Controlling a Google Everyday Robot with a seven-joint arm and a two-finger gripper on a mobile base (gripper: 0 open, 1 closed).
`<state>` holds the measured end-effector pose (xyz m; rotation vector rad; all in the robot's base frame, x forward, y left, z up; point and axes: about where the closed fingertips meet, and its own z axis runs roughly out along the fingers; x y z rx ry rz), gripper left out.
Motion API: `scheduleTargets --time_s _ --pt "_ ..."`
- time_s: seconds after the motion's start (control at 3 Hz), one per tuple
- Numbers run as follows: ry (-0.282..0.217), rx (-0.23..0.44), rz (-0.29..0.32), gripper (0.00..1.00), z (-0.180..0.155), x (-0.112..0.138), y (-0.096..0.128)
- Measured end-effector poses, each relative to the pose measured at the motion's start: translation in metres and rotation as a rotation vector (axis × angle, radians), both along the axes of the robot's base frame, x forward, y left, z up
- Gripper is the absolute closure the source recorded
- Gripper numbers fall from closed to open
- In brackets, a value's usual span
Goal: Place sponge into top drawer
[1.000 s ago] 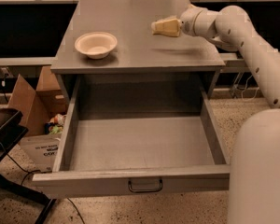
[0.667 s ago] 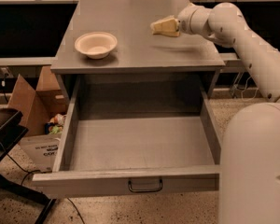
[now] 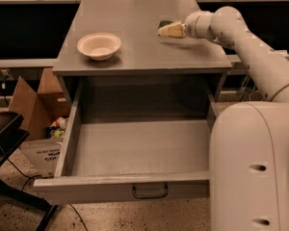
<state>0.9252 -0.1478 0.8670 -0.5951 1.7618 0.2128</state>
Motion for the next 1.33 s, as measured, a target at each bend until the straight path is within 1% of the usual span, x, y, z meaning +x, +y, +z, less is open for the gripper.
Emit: scheduleTargets --time_s 0.33,0.67,1.0,1.33 --pt "0.086 0.055 0.047 0.27 -0.034 0.005 0.018" --pt "0.087 0.054 0.049 0.5 -0.034 0.005 0.018" --pt "0.077 0.041 0.053 0.81 -0.028 0.002 0.017" --pt "0.035 -0.013 0.071 1.0 -0.006 -0.013 0.011"
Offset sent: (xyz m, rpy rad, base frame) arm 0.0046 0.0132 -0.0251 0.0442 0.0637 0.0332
